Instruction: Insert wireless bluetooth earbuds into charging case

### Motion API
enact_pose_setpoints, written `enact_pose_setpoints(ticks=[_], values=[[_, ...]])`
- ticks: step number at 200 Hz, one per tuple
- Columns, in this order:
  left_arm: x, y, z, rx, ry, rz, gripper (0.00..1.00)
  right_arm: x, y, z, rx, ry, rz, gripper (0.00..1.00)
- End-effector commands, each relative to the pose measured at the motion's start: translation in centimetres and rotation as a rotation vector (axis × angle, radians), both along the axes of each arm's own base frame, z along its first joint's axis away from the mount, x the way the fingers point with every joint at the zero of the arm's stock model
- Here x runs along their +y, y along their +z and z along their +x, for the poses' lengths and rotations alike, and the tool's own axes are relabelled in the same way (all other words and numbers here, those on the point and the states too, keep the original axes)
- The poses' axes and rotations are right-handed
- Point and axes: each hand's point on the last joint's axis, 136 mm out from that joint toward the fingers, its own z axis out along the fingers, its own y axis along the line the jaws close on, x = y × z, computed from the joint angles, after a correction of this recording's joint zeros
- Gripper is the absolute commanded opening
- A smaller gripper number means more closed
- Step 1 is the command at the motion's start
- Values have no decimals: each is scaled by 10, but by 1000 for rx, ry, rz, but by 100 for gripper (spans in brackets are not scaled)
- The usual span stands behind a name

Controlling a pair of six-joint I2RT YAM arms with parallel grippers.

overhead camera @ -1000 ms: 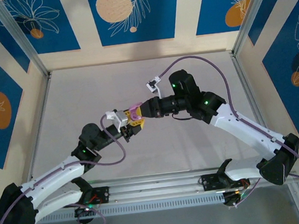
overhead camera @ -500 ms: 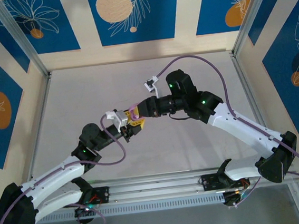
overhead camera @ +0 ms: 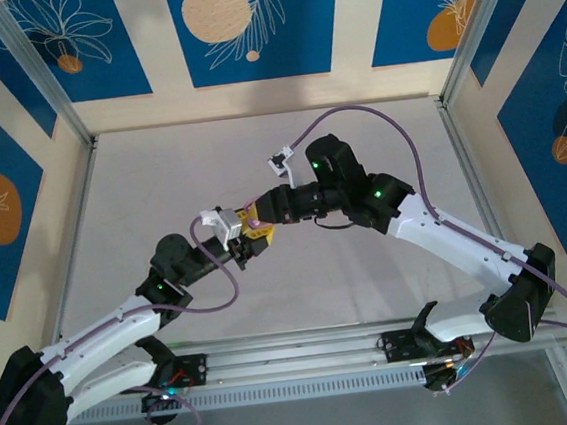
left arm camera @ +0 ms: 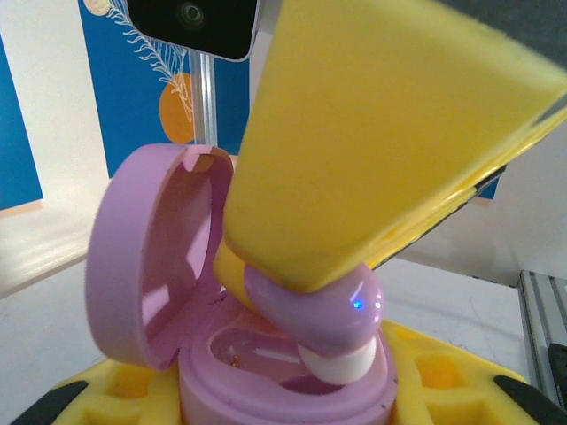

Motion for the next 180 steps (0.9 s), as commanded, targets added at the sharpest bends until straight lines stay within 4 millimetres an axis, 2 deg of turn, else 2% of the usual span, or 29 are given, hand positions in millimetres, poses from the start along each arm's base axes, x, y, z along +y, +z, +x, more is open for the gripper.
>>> enact_pose_setpoints(ticks=[1, 41, 83, 180], values=[[-1, 20, -7, -43, -29, -68, 24, 0, 3, 4, -44, -20, -29, 21], [-2, 22, -8, -43, -33, -79, 24, -1, -2, 7, -81, -47, -57, 21], [-1, 26, -8, -43, -36, -98, 25, 4, 1, 6, -125, -46, -41, 21], [4, 34, -6, -53, -7, -133, 24, -6, -6, 2, -153, -49, -133, 21]])
